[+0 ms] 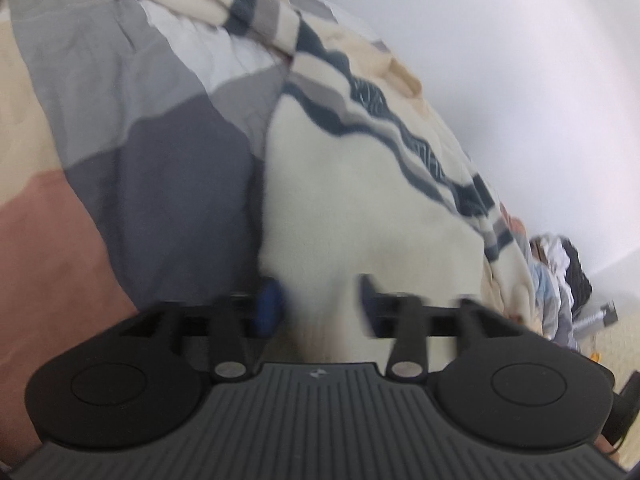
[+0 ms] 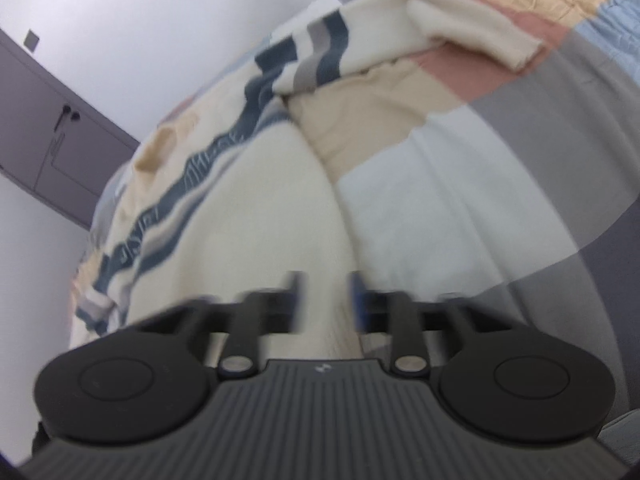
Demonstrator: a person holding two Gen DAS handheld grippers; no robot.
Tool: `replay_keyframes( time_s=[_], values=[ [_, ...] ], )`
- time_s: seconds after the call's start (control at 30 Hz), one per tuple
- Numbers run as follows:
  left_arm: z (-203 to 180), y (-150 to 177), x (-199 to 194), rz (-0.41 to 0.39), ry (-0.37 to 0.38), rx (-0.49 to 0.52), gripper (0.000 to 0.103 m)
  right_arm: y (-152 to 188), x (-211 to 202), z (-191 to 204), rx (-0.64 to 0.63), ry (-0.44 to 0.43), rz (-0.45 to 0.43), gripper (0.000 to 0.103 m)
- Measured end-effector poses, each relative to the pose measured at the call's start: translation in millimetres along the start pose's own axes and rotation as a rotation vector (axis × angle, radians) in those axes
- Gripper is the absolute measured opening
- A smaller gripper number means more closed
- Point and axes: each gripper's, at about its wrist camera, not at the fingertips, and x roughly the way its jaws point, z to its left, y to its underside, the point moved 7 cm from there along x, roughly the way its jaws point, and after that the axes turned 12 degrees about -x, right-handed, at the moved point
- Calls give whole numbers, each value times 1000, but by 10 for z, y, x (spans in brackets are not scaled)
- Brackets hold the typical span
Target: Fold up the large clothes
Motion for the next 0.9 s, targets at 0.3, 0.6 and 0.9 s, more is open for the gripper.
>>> replay_keyframes(
  time_s=[0.3, 0.6, 0.9],
  values=[
    [-351, -109, -65, -122, 34, 179, 63, -815, -345, -390, 94, -38, -143, 69],
    [-608, -25, 183, -99, 74, 275, 63, -1347, 99, -1726, 229, 128, -142, 68],
    [-653, -30, 332, -117, 104, 277, 63, -1310, 687, -2445, 395, 111, -242, 60]
  ],
)
